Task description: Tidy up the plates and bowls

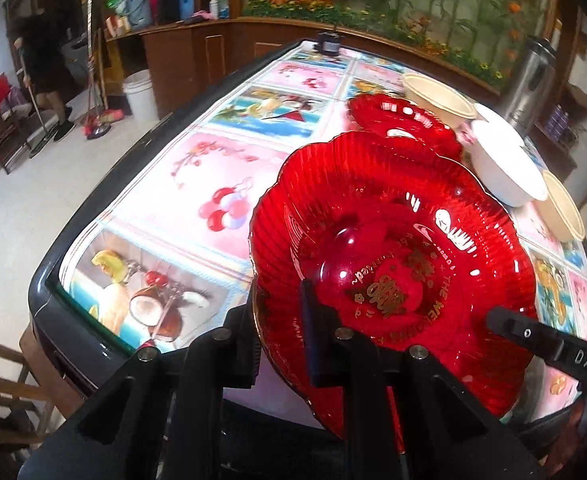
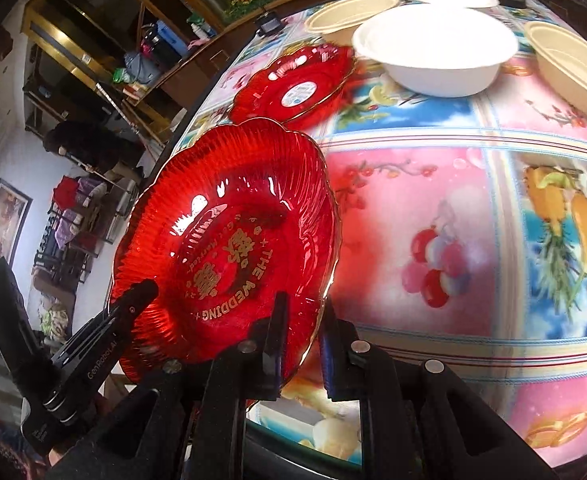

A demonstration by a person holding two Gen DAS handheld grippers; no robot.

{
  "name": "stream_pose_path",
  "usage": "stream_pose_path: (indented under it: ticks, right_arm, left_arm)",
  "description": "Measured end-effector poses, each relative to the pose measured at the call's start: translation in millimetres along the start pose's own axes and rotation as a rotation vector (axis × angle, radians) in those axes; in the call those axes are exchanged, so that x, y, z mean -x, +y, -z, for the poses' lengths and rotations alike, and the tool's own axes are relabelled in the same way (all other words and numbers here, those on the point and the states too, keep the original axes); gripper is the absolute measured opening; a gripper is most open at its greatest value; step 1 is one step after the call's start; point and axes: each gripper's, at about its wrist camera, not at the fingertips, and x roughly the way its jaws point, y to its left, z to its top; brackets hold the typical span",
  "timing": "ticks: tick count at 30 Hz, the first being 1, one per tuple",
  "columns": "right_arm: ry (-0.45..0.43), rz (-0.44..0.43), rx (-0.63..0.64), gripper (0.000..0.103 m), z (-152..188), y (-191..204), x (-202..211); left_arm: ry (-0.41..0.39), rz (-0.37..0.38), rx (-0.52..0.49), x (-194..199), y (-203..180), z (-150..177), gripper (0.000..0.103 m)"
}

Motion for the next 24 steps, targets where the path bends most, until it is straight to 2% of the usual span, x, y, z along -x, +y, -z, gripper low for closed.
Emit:
stream_pose_path:
  ticks: [3,9,10,11,12,13,14,16,18,24]
  right_arm:
    - [0.012,0.000,0.015,0.014,0.1,6.9,-8.9]
    - [0.026,-0.017,0.031,0.021,-1.0,8.2,-12.0]
    - [0.026,-0.016,0.033,0.023,-1.3,9.6,-12.0]
    - [0.029,-0.013,0.039,0.026,-2.0,10.3,-11.0]
    - [0.030,-0.017,0.038,0.035,-2.3,9.6,-10.1]
    - [0.026,-0.026,0.033,0.042,-3.2,8.8,-7.8]
    - [0.015,-0.035,0.030,0.044,-4.8,7.8,-4.1]
    - [-0.011,-0.026,0.030,0.048,-8.1,4.6,4.7]
    - [-0.042,-0.025,0.018,0.054,-14.2,-1.2,15.1]
    - [-0.104,-0.023,0.012,0.055,-41.3,-10.0,35.3]
  left_arm:
    - [0.008,0.001,0.016,-5.2,4.8,3.0,0.014]
    - [0.033,0.016,0.020,-9.6,10.1,3.4,0.015]
    - [0.036,0.014,0.020,-8.4,11.3,3.0,0.018]
    - [0.038,0.010,0.025,-7.0,13.4,1.6,0.026]
    - [0.034,0.002,0.034,-4.0,17.4,-0.1,0.033]
    - [0.026,-0.008,0.045,-0.7,21.6,-2.5,0.050]
    - [0.009,-0.021,0.062,3.8,27.2,-5.2,0.067]
    - [-0.047,-0.054,0.107,14.7,38.3,-12.6,0.078]
    - [-0.081,-0.080,0.110,20.8,43.6,-22.8,0.078]
    - [-0.071,-0.077,0.051,18.7,36.5,-52.3,0.078]
